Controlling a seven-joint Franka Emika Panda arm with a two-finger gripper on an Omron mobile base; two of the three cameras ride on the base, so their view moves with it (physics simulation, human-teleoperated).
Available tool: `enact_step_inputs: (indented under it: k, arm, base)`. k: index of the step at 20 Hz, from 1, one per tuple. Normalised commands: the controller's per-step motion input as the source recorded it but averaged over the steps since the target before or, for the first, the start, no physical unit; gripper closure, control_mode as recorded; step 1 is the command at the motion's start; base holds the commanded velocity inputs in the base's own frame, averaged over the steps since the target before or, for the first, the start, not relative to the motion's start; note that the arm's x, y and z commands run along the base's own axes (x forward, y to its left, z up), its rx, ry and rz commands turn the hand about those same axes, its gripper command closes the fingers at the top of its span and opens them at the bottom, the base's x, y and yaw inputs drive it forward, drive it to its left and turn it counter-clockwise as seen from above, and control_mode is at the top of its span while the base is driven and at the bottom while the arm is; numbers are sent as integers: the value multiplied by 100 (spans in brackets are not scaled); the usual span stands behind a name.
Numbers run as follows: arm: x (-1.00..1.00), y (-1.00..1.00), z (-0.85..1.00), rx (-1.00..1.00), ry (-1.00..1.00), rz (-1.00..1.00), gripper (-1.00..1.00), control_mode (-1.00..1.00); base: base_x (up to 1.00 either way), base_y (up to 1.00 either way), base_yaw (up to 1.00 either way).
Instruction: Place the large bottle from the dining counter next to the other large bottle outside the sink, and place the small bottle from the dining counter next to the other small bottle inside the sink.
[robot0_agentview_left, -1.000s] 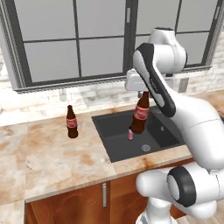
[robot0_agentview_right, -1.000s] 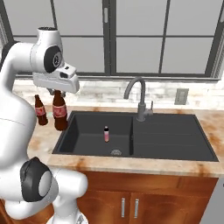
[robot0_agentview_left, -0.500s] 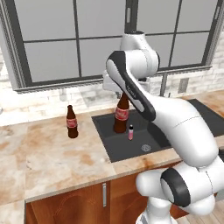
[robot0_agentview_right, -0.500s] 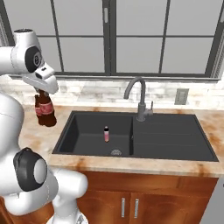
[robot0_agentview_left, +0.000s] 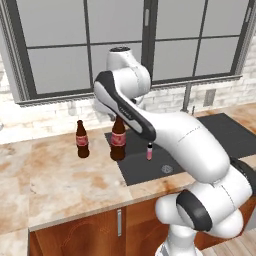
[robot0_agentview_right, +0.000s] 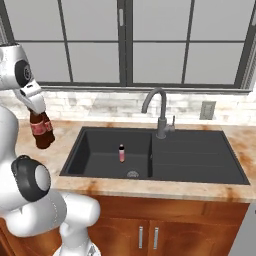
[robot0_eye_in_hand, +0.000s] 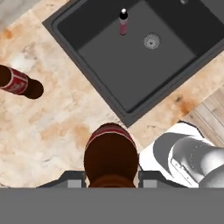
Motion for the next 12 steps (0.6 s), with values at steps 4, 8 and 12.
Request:
enact_step_inputs:
  k: [4, 8, 12]
  arm:
    - [47, 46, -26, 0, 12, -9, 100, -100]
    - [20, 33, -11, 0, 24, -8, 100, -100]
    - [15, 3, -32, 0, 9, 0, 100, -100]
  base:
    - [0, 0, 0]
    - [0, 0, 0]
    - [0, 0, 0]
